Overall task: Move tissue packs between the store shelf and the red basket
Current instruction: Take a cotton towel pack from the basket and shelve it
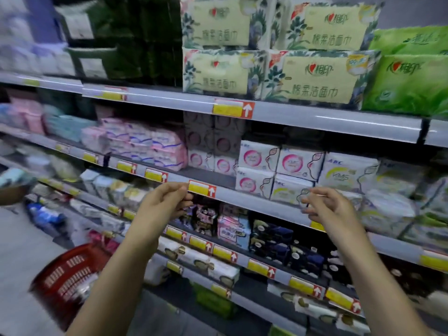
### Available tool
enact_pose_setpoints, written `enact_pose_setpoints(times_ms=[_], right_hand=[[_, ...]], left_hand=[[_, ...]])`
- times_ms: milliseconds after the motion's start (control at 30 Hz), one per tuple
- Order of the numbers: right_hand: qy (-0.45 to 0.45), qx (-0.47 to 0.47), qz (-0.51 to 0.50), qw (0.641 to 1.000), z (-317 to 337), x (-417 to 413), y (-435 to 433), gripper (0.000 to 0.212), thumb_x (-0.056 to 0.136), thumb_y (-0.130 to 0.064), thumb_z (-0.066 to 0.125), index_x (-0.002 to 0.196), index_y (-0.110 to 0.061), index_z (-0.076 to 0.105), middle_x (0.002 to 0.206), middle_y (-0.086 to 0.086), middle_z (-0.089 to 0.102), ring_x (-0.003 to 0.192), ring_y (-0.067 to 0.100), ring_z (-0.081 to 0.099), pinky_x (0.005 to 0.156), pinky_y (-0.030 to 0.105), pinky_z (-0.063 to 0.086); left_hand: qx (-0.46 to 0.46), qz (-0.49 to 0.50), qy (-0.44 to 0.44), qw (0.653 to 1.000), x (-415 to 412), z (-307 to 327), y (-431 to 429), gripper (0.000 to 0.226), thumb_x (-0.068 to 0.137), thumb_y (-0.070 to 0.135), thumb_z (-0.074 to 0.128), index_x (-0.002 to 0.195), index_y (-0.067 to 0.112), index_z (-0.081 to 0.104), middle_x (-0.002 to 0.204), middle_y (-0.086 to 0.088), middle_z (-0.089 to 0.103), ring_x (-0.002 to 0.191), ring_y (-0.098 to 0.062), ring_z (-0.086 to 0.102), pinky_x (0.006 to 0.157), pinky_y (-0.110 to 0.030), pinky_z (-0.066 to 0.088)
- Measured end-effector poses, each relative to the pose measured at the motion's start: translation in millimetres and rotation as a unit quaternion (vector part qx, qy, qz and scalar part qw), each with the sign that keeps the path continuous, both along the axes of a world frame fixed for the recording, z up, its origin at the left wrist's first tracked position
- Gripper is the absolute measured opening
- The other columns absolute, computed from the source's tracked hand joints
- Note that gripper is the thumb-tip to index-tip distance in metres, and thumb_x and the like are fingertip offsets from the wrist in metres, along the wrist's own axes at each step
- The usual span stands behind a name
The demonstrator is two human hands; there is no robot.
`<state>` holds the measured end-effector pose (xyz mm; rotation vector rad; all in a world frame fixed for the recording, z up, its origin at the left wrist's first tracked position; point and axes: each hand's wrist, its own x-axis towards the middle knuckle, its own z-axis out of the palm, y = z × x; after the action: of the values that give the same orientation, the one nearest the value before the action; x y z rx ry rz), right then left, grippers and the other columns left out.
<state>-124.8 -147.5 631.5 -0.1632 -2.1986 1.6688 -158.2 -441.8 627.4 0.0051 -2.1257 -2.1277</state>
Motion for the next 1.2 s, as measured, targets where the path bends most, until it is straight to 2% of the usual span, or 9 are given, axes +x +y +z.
enact_pose_setpoints(times_ms=[167, 233, 333, 500, 700, 867, 1000, 1100, 1200], right_hand=[[-0.034, -0.030, 0.008, 0.999, -25, -12, -62, 0.008, 0.095, -0.026, 0.052, 0.095, -0.032, 0.058, 0.101, -0.002, 0.067, 0.090, 0.016, 0.067, 0.087, 0.038, 0.050], [-0.045, -0.043, -0.007, 0.998, -37, -18, -81, 0.007, 0.093, -0.027, 0.055, 0.094, -0.032, 0.060, 0.102, -0.001, 0.068, 0.089, 0.017, 0.068, 0.088, 0.040, 0.051], [-0.069, -0.058, -0.019, 0.996, -55, -23, -103, 0.007, 0.094, -0.023, 0.054, 0.093, -0.028, 0.060, 0.100, 0.001, 0.068, 0.088, 0.017, 0.067, 0.084, 0.036, 0.051], [-0.108, -0.057, -0.035, 0.992, -88, -27, -120, 0.008, 0.094, -0.022, 0.053, 0.098, -0.024, 0.060, 0.102, 0.003, 0.067, 0.086, 0.016, 0.067, 0.083, 0.037, 0.052], [-0.150, -0.050, -0.039, 0.987, -126, -44, -115, 0.014, 0.096, -0.020, 0.049, 0.089, -0.029, 0.057, 0.096, 0.001, 0.066, 0.085, 0.018, 0.065, 0.084, 0.041, 0.051], [-0.217, -0.057, -0.043, 0.974, -195, -55, -116, 0.014, 0.096, -0.015, 0.049, 0.090, -0.020, 0.061, 0.094, 0.003, 0.065, 0.084, 0.018, 0.066, 0.085, 0.043, 0.051], [-0.265, -0.070, -0.043, 0.961, -264, -65, -119, 0.014, 0.096, -0.015, 0.050, 0.089, -0.022, 0.060, 0.094, 0.005, 0.066, 0.083, 0.019, 0.065, 0.083, 0.039, 0.051], [-0.298, -0.067, -0.050, 0.951, -319, -75, -118, 0.013, 0.095, -0.016, 0.051, 0.090, -0.024, 0.060, 0.094, 0.004, 0.065, 0.087, 0.022, 0.066, 0.088, 0.047, 0.050], [-0.318, -0.072, -0.057, 0.943, -376, -82, -118, 0.014, 0.096, -0.015, 0.049, 0.090, -0.022, 0.059, 0.097, 0.004, 0.065, 0.086, 0.019, 0.065, 0.084, 0.041, 0.050]], left_hand=[[-0.028, 0.000, -0.030, 0.999, -7, -19, -61, 0.021, 0.096, 0.020, 0.052, 0.109, 0.007, 0.062, 0.094, -0.008, 0.069, 0.089, -0.020, 0.066, 0.074, -0.026, 0.054], [-0.040, -0.006, -0.046, 0.998, -11, -28, -80, 0.021, 0.096, 0.021, 0.053, 0.107, 0.008, 0.063, 0.096, -0.008, 0.071, 0.091, -0.021, 0.067, 0.080, -0.032, 0.052], [-0.032, -0.016, -0.061, 0.998, -18, -42, -99, 0.017, 0.096, 0.018, 0.052, 0.102, 0.007, 0.063, 0.091, -0.008, 0.069, 0.087, -0.022, 0.064, 0.077, -0.032, 0.049], [-0.023, -0.026, -0.090, 0.995, -31, -70, -111, 0.027, 0.095, 0.023, 0.054, 0.110, 0.003, 0.062, 0.096, -0.012, 0.069, 0.087, -0.020, 0.066, 0.081, -0.032, 0.050], [-0.013, -0.018, -0.143, 0.989, -46, -112, -104, 0.019, 0.096, 0.020, 0.051, 0.108, 0.010, 0.062, 0.096, -0.010, 0.068, 0.093, -0.024, 0.065, 0.083, -0.035, 0.050], [-0.021, 0.016, -0.186, 0.982, -52, -170, -94, 0.015, 0.097, 0.010, 0.047, 0.099, 0.011, 0.062, 0.084, -0.007, 0.066, 0.078, -0.016, 0.061, 0.067, -0.019, 0.049], [-0.002, 0.041, -0.240, 0.970, -66, -237, -91, 0.015, 0.096, 0.007, 0.050, 0.099, 0.005, 0.064, 0.083, -0.012, 0.065, 0.081, -0.023, 0.060, 0.076, -0.031, 0.046], [-0.015, 0.040, -0.267, 0.963, -76, -292, -89, 0.012, 0.095, 0.006, 0.052, 0.099, 0.005, 0.063, 0.083, -0.009, 0.065, 0.079, -0.022, 0.061, 0.076, -0.034, 0.044], [-0.035, 0.038, -0.298, 0.953, -78, -347, -85, 0.012, 0.095, 0.009, 0.053, 0.091, 0.013, 0.063, 0.084, -0.005, 0.066, 0.079, -0.020, 0.061, 0.074, -0.032, 0.045]])
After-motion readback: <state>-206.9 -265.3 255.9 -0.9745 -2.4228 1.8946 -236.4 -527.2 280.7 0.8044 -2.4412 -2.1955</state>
